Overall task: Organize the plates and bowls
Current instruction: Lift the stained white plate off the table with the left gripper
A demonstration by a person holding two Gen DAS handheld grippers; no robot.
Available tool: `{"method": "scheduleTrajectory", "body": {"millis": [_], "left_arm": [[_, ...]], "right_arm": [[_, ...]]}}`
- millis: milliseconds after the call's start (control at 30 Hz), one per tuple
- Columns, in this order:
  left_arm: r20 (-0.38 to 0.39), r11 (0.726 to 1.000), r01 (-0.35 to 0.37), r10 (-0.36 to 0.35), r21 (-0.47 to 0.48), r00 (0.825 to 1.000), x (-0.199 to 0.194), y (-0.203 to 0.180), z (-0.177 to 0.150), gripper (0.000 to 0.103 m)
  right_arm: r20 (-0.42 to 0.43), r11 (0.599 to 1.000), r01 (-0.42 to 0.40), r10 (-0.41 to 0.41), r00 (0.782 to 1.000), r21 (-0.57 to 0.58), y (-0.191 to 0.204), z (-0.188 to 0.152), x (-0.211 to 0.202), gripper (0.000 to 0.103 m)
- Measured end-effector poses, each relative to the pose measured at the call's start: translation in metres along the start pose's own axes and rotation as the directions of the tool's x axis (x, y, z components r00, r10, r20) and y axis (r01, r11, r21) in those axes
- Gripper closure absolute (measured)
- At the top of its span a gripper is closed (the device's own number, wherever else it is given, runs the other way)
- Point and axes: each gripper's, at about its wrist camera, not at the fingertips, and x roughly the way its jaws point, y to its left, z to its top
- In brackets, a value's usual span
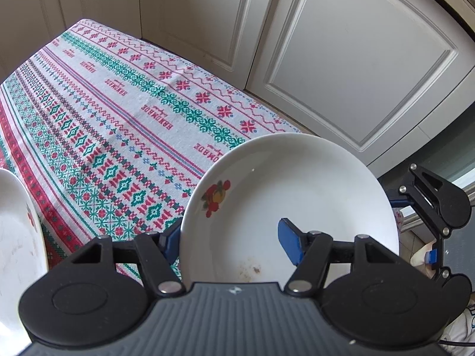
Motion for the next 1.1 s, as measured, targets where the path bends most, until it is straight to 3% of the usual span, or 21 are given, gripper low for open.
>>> {"method": "scheduleTrajectory", "body": {"millis": [300, 567, 1100], "left_arm": [[0.019, 1.000, 0.009, -0.009, -0.010, 1.000, -0.007, 0.001, -0.001, 0.038], [0.064, 0.999, -0.007, 0.009, -0.036, 0.998, -0.018, 0.015, 0.009, 0.038], [0.120, 0.997, -0.039, 0.048, -0.070, 0.992, -0.010, 0.053, 0.038, 0.038]], "right_arm": [[-0.043, 0.999, 0.016, -0.017, 0.999, -0.038, 0.001, 0.008, -0.001, 0.000], [-0.049, 0.999, -0.022, 0.020, 0.999, -0.030, -0.013, 0.028, 0.002, 0.000], [-0.067, 0.997, -0.040, 0.035, 0.997, -0.067, -0.039, 0.059, 0.047, 0.000]]}}
